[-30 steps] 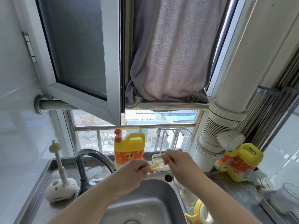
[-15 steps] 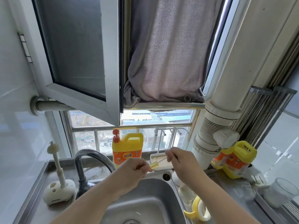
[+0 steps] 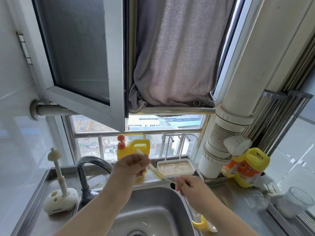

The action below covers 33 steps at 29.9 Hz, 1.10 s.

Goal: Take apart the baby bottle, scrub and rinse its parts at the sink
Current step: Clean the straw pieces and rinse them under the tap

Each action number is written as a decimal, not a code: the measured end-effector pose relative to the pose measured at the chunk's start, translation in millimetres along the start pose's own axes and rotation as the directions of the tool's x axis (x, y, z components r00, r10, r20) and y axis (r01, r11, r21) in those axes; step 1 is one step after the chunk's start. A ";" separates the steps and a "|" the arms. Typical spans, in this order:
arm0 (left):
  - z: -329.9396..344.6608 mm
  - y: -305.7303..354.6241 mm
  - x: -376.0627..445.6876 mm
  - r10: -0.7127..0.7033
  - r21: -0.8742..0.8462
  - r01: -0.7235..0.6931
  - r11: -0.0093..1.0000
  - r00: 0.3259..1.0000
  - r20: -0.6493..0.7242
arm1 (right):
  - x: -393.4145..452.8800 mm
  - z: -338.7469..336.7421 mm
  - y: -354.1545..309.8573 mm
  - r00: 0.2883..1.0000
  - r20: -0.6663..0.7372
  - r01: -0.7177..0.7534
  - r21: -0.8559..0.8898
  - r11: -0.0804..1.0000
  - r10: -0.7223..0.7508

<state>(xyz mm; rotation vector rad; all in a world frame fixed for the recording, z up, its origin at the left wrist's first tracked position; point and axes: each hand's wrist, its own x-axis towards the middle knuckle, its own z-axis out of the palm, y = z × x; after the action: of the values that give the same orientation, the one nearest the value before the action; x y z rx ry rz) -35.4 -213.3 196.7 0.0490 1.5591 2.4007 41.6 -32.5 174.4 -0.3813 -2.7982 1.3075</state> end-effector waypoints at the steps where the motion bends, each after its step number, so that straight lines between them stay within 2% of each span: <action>1: -0.7 0.2 1.8 0.045 0.074 -0.043 0.996 0.999 -0.029 | -0.5 -4.2 4.3 1.000 -0.007 -0.030 -0.022 0.999 0.030; 3: -4.0 1.7 5.0 0.150 0.303 -0.137 0.943 0.988 -0.021 | -2.4 -17.1 10.4 0.996 -0.054 -0.073 -0.104 0.992 0.068; 6: -8.6 -0.7 8.2 0.205 0.591 -0.278 0.757 0.960 0.188 | -5.8 -38.2 -0.2 0.984 -0.174 0.008 -0.150 0.989 -0.034; 9: -7.5 -9.3 7.2 0.133 0.682 -0.389 0.619 0.908 0.397 | -6.1 -51.1 -24.7 0.927 -0.267 0.201 -0.241 0.949 -0.264; 12: -6.0 -12.3 6.3 0.143 0.697 -0.472 0.540 0.867 0.477 | -4.5 -57.7 -36.9 0.874 -0.283 0.292 -0.345 0.892 -0.396; 22: -8.2 -7.4 11.4 0.194 0.669 -0.479 0.568 0.868 0.457 | -4.2 -58.5 -38.8 0.873 -0.242 0.319 -0.375 0.871 -0.424; 33: -9.6 -6.2 14.4 0.160 0.668 -0.460 0.586 0.873 0.461 | 1.0 -57.4 -36.0 0.891 -0.243 0.288 -0.347 0.893 -0.382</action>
<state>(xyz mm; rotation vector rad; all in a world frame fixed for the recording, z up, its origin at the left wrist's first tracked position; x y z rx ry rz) -49.6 -215.9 185.4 0.9584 2.3889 1.5712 40.6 -11.4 238.7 -0.0777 -2.6357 0.6814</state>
